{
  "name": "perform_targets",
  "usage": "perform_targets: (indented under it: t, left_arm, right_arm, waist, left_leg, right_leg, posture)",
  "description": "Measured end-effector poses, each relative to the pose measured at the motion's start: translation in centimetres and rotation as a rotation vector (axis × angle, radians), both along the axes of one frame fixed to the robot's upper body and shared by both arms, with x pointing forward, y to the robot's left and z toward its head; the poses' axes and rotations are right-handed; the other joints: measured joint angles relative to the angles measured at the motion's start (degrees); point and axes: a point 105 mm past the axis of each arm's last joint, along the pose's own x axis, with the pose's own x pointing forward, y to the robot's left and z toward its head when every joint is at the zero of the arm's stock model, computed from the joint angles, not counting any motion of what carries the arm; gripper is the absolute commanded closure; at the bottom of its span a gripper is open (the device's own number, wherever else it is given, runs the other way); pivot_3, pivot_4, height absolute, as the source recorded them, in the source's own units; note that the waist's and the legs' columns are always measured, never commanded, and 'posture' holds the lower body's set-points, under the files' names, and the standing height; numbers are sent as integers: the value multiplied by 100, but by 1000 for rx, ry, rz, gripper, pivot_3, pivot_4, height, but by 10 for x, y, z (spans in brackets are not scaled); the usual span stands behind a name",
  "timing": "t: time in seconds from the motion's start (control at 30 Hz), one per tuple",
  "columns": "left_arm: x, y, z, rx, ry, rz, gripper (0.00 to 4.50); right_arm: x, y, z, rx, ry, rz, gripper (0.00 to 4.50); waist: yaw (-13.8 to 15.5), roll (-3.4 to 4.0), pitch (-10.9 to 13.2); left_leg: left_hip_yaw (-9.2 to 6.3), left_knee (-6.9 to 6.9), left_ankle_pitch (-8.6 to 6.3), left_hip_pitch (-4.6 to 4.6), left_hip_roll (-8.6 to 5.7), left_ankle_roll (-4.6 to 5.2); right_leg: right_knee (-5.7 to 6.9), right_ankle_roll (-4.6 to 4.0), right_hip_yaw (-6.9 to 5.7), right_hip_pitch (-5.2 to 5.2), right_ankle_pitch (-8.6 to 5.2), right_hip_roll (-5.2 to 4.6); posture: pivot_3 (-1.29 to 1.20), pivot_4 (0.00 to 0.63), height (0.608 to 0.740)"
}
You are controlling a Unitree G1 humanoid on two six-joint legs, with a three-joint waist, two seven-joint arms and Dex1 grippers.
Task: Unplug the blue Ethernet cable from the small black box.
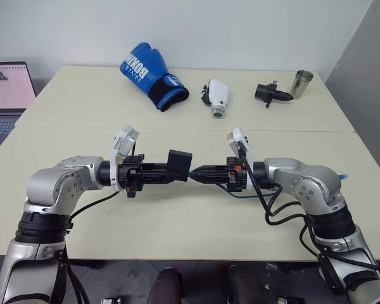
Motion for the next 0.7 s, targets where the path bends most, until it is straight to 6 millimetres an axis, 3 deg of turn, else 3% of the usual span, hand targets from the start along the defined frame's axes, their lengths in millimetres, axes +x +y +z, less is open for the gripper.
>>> perform_targets:
  t: [0.17, 0.33, 0.47, 0.53, 0.57, 0.7]
  left_arm:
    - [-1, 0, 0, 0, -1, -5, 3722]
    - [7, 18, 4, 27, -33, 64, 3722]
    - [14, 25, 0, 37, -37, 109, 3722]
    - [20, 30, 0, 42, -51, 153, 3722]
    - [26, 33, -1, 45, -66, 200, 3722]
    - [43, 34, -10, 56, -114, 317, 3722]
  right_arm:
    - [0, -4, -1, -14, -2, 9, 4412]
    - [9, -34, -24, -110, 59, -68, 4421]
    - [14, -44, -23, -116, 59, -106, 4421]
    - [30, -52, -19, -93, 35, -195, 4421]
    - [53, -62, -16, -85, -15, -333, 4421]
    - [115, -100, -9, -141, -204, -739, 4421]
  waist:
    - [0, 0, 0]
    - [2, 2, 1]
    - [1, 2, 1]
    - [-4, 2, 1]
    - [-12, 2, 1]
    - [0, 2, 1]
  left_leg:
    - [0, 0, 0, -1, 0, 0]
    - [0, 0, 0, -2, -2, 0]
    - [-2, 0, 0, -5, 0, 0]
    - [-1, 1, 0, -5, 0, 0]
    - [2, 3, 0, -7, -1, 0]
    - [4, 5, 0, -12, -2, 0]
  right_leg:
    - [0, 0, 0, 0, 0, 0]
    - [-4, 0, -1, 0, 0, 0]
    - [-4, 0, -2, -3, 0, 1]
    - [-4, 1, -1, -3, 0, 1]
    - [-4, 5, 2, -7, 3, 1]
    - [-4, 6, 4, -11, 4, -1]
  posture:
    - [0, 150, 740]
    - [0, 150, 740]
    - [0, 150, 740]
    - [0, 150, 740]
    - [0, 150, 740]
    - [0, 150, 740]
